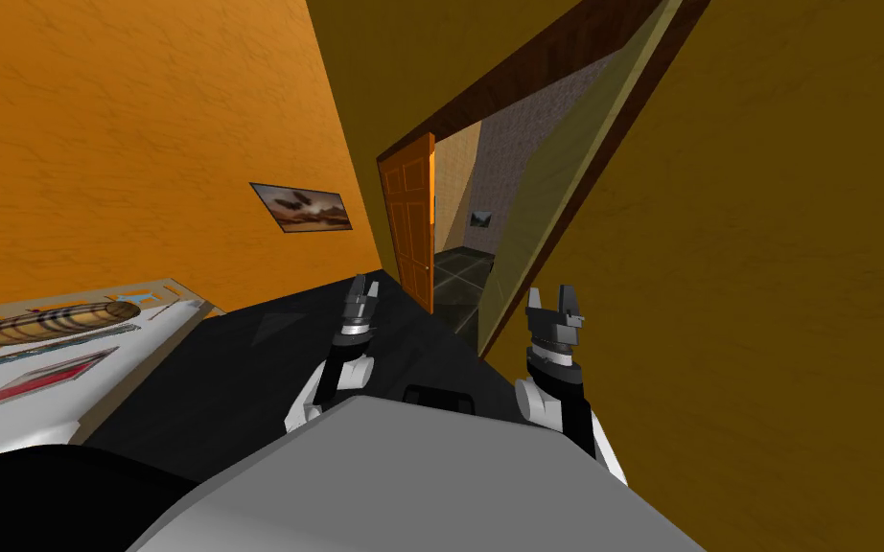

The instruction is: Push the door open

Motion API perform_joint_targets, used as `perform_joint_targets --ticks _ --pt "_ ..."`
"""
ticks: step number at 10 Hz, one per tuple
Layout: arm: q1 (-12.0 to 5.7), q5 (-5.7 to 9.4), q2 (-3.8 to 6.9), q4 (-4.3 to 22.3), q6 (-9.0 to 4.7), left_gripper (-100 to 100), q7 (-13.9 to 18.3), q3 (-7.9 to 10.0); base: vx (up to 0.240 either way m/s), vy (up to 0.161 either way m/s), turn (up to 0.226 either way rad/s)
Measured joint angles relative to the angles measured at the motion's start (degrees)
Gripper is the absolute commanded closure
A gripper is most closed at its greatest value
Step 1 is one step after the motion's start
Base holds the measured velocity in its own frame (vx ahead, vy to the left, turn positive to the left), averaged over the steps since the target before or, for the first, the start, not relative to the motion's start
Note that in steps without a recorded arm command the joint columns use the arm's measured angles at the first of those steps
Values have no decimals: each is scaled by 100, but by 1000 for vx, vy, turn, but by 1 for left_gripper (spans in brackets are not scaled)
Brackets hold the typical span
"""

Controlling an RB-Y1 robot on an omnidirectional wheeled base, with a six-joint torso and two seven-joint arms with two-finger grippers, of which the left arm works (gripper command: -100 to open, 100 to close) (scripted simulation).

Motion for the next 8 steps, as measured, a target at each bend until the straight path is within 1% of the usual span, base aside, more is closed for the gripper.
perform_joint_targets --ticks 2,4,5,7,8 --pt "-85 -43 51 243 -39 -100 79 8 94 47 -58" --pt "-232 -104 55 497 -55 -100 111 -12 81 50 -53" --pt "-245 -121 75 601 -89 -100 141 -12 80 45 -55" --pt "-341 -179 104 862 -134 -100 212 -21 128 92 -94" --pt "-446 -205 129 1070 -164 -100 254 -7 105 78 -66"
